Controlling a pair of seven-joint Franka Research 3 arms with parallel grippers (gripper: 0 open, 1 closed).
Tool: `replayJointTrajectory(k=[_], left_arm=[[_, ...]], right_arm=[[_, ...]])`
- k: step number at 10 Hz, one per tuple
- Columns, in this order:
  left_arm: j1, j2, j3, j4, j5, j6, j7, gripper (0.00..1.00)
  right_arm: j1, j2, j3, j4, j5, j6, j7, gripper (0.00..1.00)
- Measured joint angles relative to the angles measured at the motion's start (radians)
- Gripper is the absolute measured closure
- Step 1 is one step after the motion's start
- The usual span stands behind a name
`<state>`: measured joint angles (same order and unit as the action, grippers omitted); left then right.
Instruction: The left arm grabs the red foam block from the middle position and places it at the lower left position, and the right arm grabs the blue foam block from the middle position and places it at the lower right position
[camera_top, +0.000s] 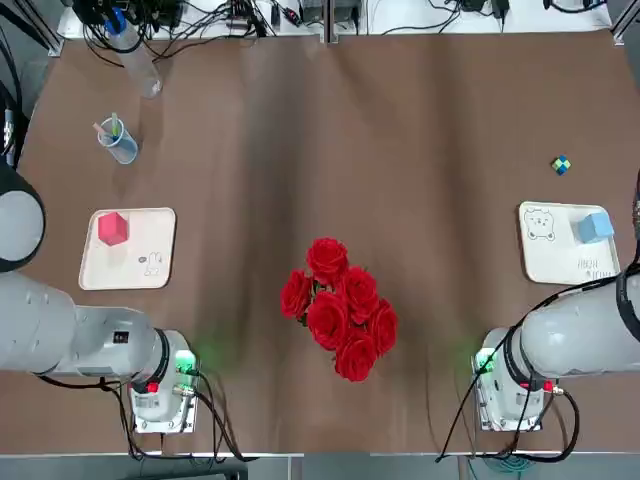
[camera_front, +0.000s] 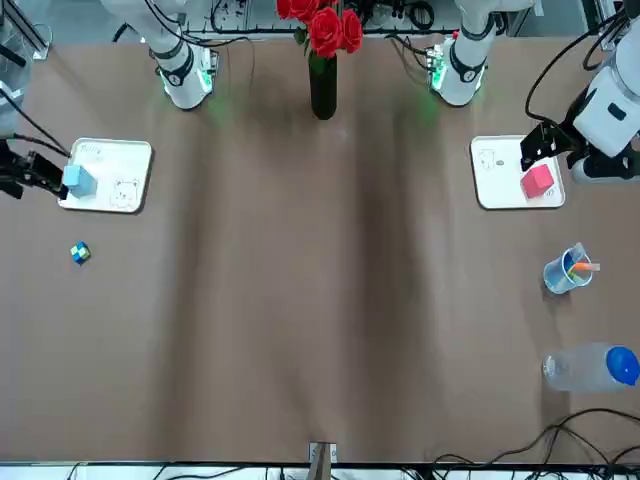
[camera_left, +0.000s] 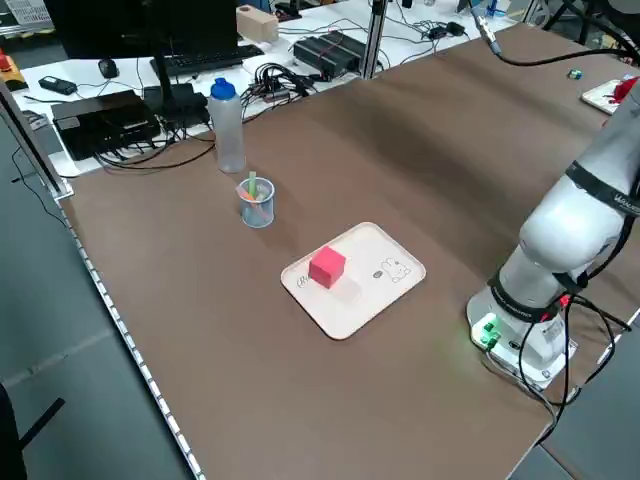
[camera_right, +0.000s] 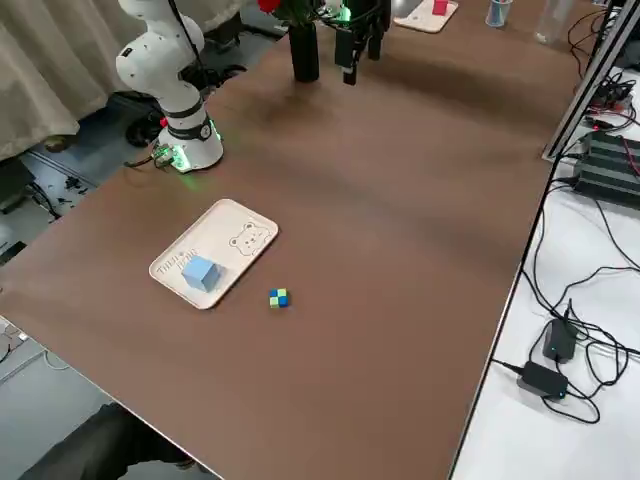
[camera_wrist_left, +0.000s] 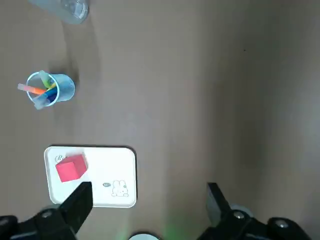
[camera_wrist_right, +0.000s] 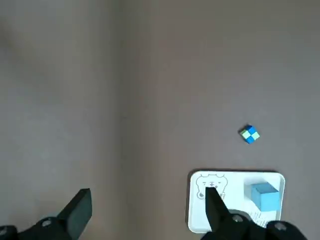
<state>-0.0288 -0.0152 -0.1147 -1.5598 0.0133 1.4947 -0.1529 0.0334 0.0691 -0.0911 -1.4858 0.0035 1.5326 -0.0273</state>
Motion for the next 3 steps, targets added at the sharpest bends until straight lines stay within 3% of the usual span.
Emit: replayJointTrajectory(k=[3], left_arm=[[0.0,0.0,0.0,0.0,0.0,0.0,0.0,0.0]], right_arm=[[0.0,0.001,-0.006,-0.01,0.021,0.0,-0.001,0.0]])
